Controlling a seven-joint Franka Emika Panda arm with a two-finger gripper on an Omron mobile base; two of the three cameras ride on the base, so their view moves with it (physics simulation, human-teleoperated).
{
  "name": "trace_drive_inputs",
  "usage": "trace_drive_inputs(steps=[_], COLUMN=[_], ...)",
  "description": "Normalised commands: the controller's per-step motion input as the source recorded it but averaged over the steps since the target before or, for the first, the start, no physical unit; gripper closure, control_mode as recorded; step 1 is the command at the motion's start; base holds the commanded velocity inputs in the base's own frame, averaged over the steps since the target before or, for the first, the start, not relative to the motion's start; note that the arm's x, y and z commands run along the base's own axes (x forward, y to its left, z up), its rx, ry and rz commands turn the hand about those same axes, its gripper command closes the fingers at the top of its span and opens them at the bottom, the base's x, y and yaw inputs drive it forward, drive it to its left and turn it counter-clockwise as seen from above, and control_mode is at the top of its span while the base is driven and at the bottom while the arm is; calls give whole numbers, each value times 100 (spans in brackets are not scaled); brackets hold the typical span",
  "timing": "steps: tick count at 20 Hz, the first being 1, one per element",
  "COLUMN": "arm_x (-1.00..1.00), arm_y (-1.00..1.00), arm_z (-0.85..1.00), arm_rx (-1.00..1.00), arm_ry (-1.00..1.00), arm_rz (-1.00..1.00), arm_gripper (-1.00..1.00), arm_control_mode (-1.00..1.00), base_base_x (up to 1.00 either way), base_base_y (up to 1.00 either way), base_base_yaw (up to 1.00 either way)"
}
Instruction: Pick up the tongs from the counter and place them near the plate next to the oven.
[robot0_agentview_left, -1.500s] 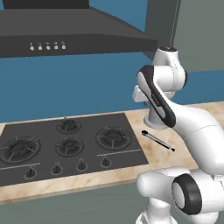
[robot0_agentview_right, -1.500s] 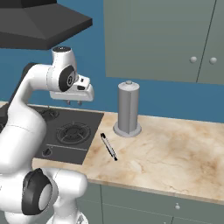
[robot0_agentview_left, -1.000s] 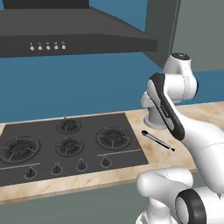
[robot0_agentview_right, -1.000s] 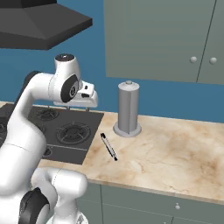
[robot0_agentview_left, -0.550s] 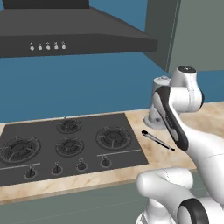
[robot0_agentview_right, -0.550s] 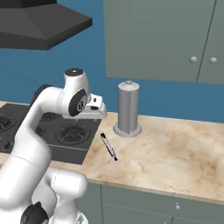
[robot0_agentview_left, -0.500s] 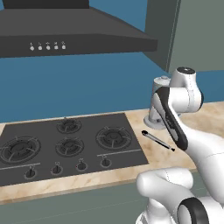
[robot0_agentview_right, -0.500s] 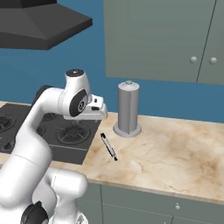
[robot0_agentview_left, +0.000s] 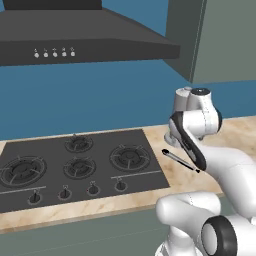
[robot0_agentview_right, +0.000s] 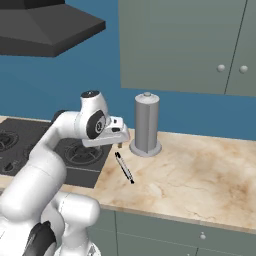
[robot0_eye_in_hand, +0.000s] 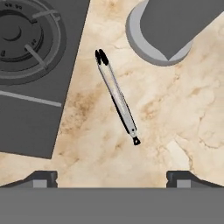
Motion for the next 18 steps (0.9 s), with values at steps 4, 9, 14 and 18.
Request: trace_drive_inputs(steps=[4,9,14,18], arm_x=[35,31,30,29], arm_y=[-11,-13,-5,-2], arm_z=[-45,-44,-56,-54], arm_rx=[0,0,0,0], arm_ry=[-1,0,0,-1], arm_rz=[0,0,0,0], arm_gripper=[-100,-100,-100,-100], arm_control_mode=[-100,-100,-100,-100], base_base_x=[0,0,0,0], base_base_y=[0,0,0,0], base_base_yaw=[0,0,0,0])
